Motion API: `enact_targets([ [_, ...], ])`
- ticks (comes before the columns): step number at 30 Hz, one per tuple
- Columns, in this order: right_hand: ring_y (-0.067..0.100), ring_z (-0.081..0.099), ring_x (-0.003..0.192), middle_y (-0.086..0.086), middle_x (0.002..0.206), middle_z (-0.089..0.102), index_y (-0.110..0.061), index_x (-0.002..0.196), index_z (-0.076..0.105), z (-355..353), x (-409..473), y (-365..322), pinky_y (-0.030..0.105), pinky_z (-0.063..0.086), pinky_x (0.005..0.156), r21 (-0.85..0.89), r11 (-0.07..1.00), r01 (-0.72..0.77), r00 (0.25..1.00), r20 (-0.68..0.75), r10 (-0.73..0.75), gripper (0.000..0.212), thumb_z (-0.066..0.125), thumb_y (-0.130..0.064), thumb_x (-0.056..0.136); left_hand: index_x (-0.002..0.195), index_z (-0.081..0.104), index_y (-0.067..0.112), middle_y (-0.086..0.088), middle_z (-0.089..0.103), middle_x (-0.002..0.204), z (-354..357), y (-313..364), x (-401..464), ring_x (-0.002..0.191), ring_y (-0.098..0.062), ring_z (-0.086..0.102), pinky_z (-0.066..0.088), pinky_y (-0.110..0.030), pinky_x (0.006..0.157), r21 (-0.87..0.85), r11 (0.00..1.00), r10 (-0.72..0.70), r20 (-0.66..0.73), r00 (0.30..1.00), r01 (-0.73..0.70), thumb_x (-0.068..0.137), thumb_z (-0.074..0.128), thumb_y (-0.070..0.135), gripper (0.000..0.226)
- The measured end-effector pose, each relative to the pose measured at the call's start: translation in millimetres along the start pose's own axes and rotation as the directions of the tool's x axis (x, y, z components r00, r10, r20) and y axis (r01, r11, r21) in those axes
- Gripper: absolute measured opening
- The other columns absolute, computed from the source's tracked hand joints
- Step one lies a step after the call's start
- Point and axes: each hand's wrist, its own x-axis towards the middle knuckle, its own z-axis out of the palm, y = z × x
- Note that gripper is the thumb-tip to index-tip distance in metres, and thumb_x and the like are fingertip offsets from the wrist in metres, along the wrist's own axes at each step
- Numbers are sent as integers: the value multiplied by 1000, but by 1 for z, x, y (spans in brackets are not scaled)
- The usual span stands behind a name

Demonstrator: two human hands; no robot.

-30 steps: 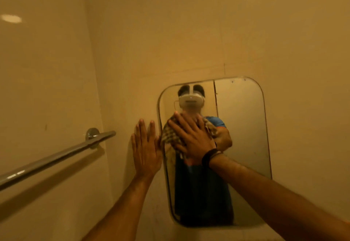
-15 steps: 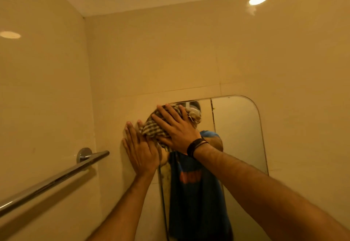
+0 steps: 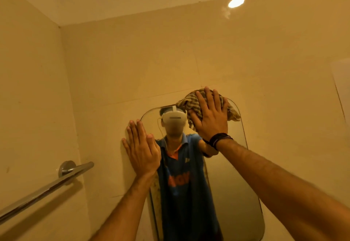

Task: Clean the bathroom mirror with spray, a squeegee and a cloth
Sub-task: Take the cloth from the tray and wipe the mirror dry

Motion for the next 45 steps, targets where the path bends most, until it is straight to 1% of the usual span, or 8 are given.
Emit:
enact_targets([
  [3, 29, 4, 152, 6, 165, 9, -29, 156, 20, 10, -7, -28, 58, -1, 120, 27, 999, -23, 1000, -18, 24, 73, 31, -65, 94, 162, 12, 18, -2, 9, 170, 0, -2, -2, 158, -19, 6, 5, -50, 127, 25, 1000, 6, -5, 1000, -6, 105, 21, 38, 61],
  [7, 30, 7, 152, 6, 165, 11, -29, 155, 22, 22, -19, -55, 64, 9, 116, 1, 957, 289, 957, 38, -288, 72, 33, -64, 94, 161, 16, 15, -3, 12, 169, -3, 2, -3, 157, -21, 9, 4, -48, 126, 41, 999, 10, -6, 1000, -10, 104, 15, 42, 63],
  [12, 26, 6, 152, 1, 166, 10, -32, 155, 20, 20, -15, -46, 61, 5, 118, 24, 910, 414, 905, 98, -414, 73, 32, -68, 94, 162, 15, 15, -3, 11, 170, 4, 11, -4, 158, -21, 8, 4, -48, 126, 93, 995, -36, -24, 999, 38, 104, 15, 43, 64],
  [14, 25, 8, 152, 1, 165, 12, -33, 155, 21, 11, -11, -27, 61, 7, 118, 18, 926, 377, 922, 92, -377, 73, 33, -68, 93, 162, 16, 14, -5, 14, 169, 10, 14, -5, 157, -22, 11, 7, -49, 126, 117, 990, -71, -65, 995, 78, 104, 16, 44, 65],
  [20, 23, 2, 152, -3, 166, 6, -36, 155, 14, -14, -5, 69, 56, 5, 120, 28, 1000, 0, 998, 55, -1, 71, 24, -69, 93, 162, 7, 18, -7, 12, 170, 26, 24, -5, 157, -23, 13, 11, -52, 126, 64, 981, -173, -123, 977, 181, 106, 14, 49, 65],
  [36, 31, 5, 152, 5, 166, 7, -30, 157, 15, 24, -221, 102, 59, 7, 119, 59, 997, 43, 982, 179, -53, 72, 29, -65, 95, 162, 6, 15, -5, 12, 170, -2, -11, -62, 157, -20, 13, 13, -50, 126, 71, 993, -97, 66, 993, 92, 103, 19, 45, 67],
  [40, 30, 2, 152, 5, 166, 5, -32, 156, 11, 15, -186, 94, 58, 5, 119, 73, 995, 66, 976, 203, -79, 73, 24, -67, 94, 162, 5, 15, -5, 11, 170, -7, -21, -76, 156, -20, 14, 17, -52, 125, 105, 991, -94, 108, 990, 82, 104, 20, 45, 67],
  [45, 28, 4, 152, 4, 166, 7, -32, 156, 16, -4, -58, 72, 58, 7, 119, 52, 997, 48, 994, 99, -53, 73, 31, -65, 93, 162, 5, 17, -2, 10, 170, -12, -27, -75, 157, -18, 12, 16, -51, 125, 125, 990, -77, 148, 986, 59, 104, 14, 47, 66],
])
